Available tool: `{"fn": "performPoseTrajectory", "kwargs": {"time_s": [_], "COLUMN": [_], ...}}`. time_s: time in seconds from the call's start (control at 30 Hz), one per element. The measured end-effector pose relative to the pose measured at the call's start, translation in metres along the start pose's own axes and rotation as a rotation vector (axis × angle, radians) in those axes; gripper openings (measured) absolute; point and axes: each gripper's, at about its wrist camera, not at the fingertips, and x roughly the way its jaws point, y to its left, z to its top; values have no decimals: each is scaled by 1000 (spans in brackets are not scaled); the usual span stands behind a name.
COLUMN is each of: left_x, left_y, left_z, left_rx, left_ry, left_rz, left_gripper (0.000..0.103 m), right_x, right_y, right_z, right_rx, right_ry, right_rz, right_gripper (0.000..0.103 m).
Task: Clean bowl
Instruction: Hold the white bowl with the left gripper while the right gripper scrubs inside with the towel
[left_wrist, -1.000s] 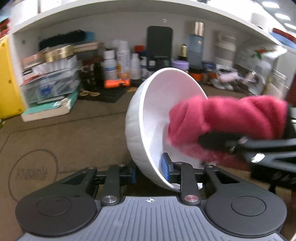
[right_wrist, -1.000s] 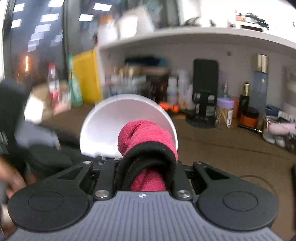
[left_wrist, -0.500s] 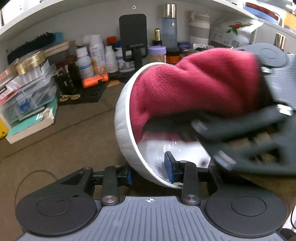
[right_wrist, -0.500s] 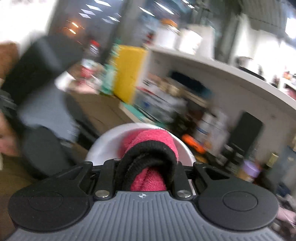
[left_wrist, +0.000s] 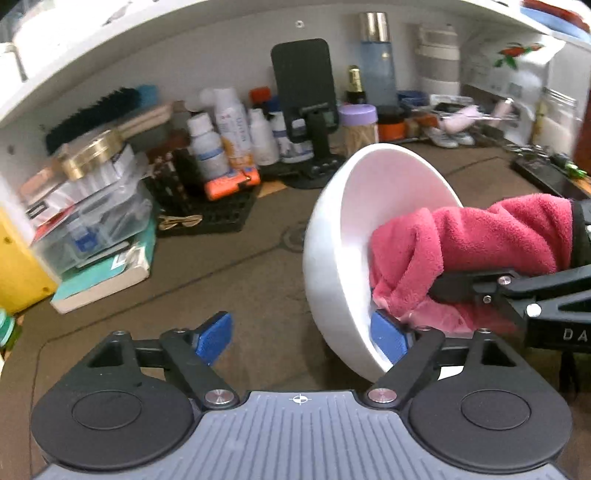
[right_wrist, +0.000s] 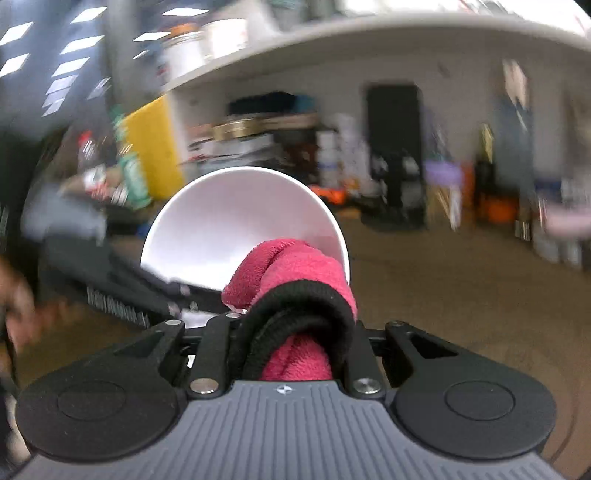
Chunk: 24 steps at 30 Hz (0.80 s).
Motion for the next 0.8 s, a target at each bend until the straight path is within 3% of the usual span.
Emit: {"fn": "performPoseTrajectory", "kwargs": {"time_s": [0.1,0.17,0.3,0.33,0.4,0.43,0.47,0.6,0.8], "left_x": [0,1,1,1,0,-2,-3,-8,-15], "left_y": [-8,-9,-4,-4,-5,-6,-8,-14,-19], "left_z": [-7,-10,-16,-17,-19,-19,-17,-15,-18], "left_rx": [-86,-158,-219,-213,-197,-189,-175,-118,-77], "left_ry": [-20,-22,0,-2,-10,-10,-8,-12,-2], "left_rz": [19,11,-37,-54,-103,-120,-142,-168,-175], "left_gripper": [84,83,90,88,73,59,39,33,31], "right_x": [-3,-8,-18,-20,-23,-24,-26,-34,-21], "right_y": [-14,-20,-18,-17,-14,-12,-11,-3,9], "right_z": [-8,-11,-12,-10,-4,0,3,11,8], "right_rx": [140,169,85,51,0,-24,-40,-104,-221], "right_ry": [18,33,78,88,95,97,95,65,111], "right_rz": [40,75,98,95,78,69,62,8,-47], "right_gripper": [22,23,23,23,23,23,22,23,23]}}
